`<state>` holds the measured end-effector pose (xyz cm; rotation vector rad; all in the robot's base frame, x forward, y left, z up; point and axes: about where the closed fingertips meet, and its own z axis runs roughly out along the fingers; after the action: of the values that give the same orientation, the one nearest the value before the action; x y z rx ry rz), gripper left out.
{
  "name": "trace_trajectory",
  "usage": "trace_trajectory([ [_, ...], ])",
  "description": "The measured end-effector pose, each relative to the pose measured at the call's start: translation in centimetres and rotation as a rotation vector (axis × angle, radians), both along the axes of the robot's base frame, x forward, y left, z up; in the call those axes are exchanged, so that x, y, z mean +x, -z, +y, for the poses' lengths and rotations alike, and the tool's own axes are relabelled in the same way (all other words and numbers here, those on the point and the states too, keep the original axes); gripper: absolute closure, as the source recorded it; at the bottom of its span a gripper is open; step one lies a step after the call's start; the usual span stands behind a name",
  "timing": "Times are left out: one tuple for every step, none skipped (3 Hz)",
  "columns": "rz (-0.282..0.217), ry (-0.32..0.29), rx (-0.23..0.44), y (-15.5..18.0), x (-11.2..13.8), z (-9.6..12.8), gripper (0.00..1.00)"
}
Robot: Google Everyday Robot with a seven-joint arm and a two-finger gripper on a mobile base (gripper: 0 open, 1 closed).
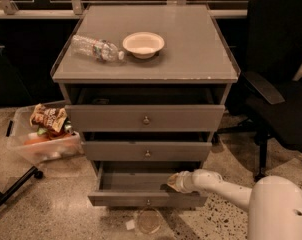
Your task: Open bottom drawer
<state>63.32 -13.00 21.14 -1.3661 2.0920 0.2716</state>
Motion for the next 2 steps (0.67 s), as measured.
trace_trajectory([
  [0.064, -0.01, -0.015, 2.1, 0.9, -0.4, 1.0],
  [0.137, -0.01, -0.037, 3.7, 0.2, -1.6, 0.81],
])
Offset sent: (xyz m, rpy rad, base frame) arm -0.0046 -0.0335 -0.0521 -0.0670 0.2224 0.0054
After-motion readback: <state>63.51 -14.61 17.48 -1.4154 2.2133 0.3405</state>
